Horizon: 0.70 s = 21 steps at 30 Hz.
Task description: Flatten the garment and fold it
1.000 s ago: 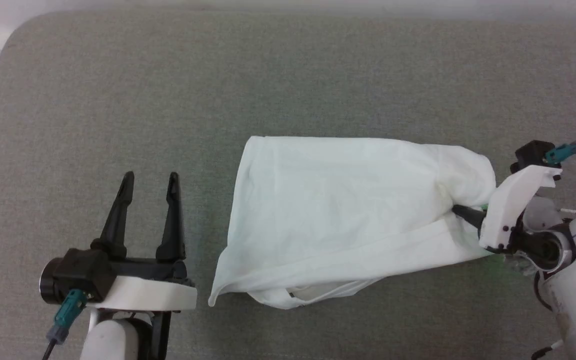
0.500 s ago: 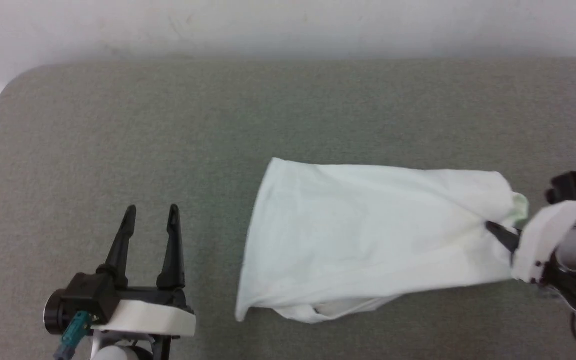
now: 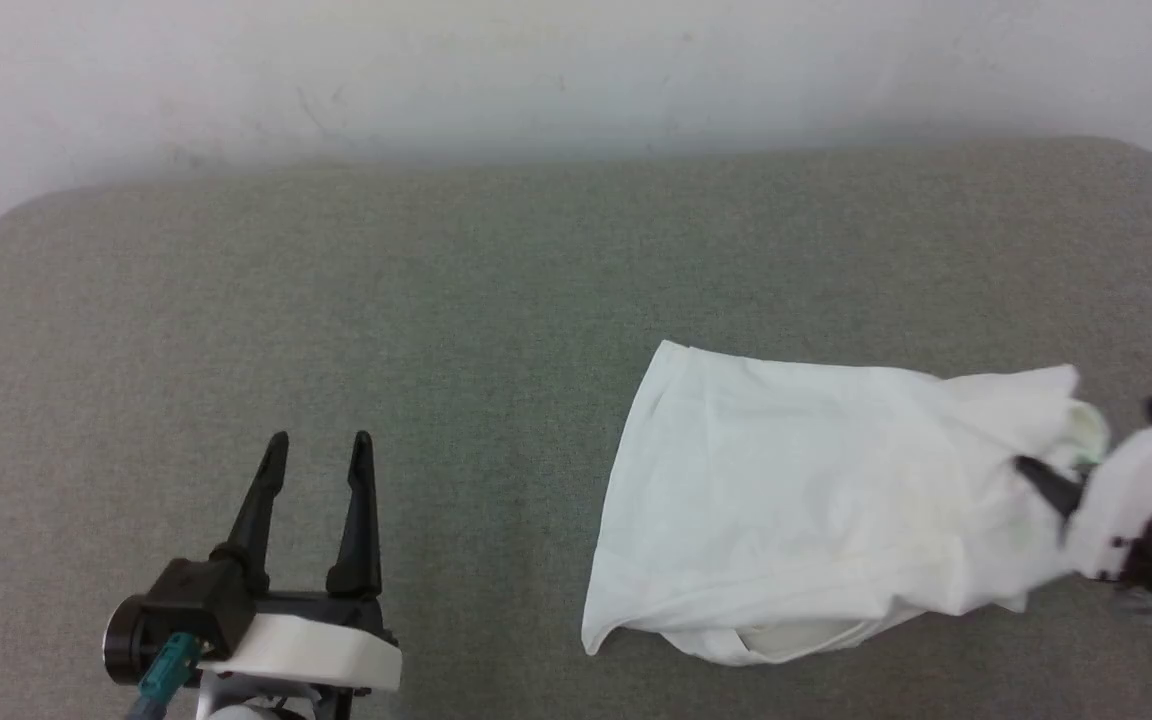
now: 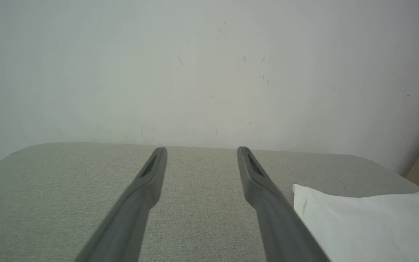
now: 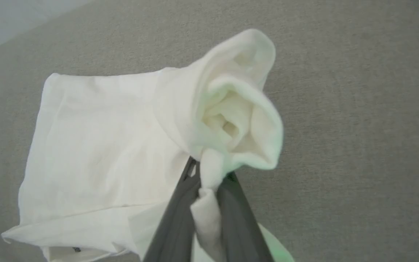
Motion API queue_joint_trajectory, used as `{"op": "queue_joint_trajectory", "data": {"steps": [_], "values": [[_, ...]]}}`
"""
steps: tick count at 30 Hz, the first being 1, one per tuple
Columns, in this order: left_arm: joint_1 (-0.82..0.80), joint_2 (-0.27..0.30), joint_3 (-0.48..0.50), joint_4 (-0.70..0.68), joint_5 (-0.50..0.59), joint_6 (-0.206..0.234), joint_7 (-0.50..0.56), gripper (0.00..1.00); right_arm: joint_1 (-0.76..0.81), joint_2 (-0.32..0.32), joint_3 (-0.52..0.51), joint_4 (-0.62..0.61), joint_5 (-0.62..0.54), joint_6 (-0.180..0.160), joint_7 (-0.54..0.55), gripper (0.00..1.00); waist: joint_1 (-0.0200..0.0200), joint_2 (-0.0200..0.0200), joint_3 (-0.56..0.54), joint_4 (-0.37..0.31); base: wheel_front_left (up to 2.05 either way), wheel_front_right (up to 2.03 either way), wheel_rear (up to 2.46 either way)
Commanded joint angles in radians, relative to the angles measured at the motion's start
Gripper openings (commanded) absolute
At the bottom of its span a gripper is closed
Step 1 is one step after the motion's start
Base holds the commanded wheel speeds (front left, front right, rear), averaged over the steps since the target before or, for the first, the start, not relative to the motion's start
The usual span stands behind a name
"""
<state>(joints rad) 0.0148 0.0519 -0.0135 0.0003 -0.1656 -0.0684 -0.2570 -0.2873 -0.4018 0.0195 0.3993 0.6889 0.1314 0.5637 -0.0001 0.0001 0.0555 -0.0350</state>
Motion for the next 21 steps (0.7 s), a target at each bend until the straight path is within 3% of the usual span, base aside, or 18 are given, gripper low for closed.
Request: {"op": "queue_joint_trajectory", "data": {"steps": [1,10,15,21], "values": [[0.008,-0.002,-0.005,0.006,0.000,0.000,-0.005,1.00,-0.009,0.029,0.019,-0.030,0.012,-0.001,0.012,0.00,0.0001,-0.0001,-0.007,0.003,0.00,0.00,0.00],[-0.026,-0.002,-0.030,0.026,0.000,-0.016,-0.005,1.00,-0.055,0.177,0.215,-0.163,0.019,-0.001,0.072,0.00,0.0001,-0.0001,0.002,0.039,0.00,0.00,0.00],[-0.048,-0.002,-0.044,0.032,-0.008,-0.018,-0.005,1.00,-0.092,0.246,0.280,-0.117,0.021,-0.001,0.055,0.00,0.0001,-0.0001,0.017,0.067,0.00,0.00,0.00],[-0.075,-0.002,-0.066,0.035,-0.020,-0.010,-0.005,1.00,-0.126,0.294,0.316,0.042,-0.043,-0.001,-0.005,0.00,0.0001,-0.0001,0.045,0.108,0.00,0.00,0.00]]}}
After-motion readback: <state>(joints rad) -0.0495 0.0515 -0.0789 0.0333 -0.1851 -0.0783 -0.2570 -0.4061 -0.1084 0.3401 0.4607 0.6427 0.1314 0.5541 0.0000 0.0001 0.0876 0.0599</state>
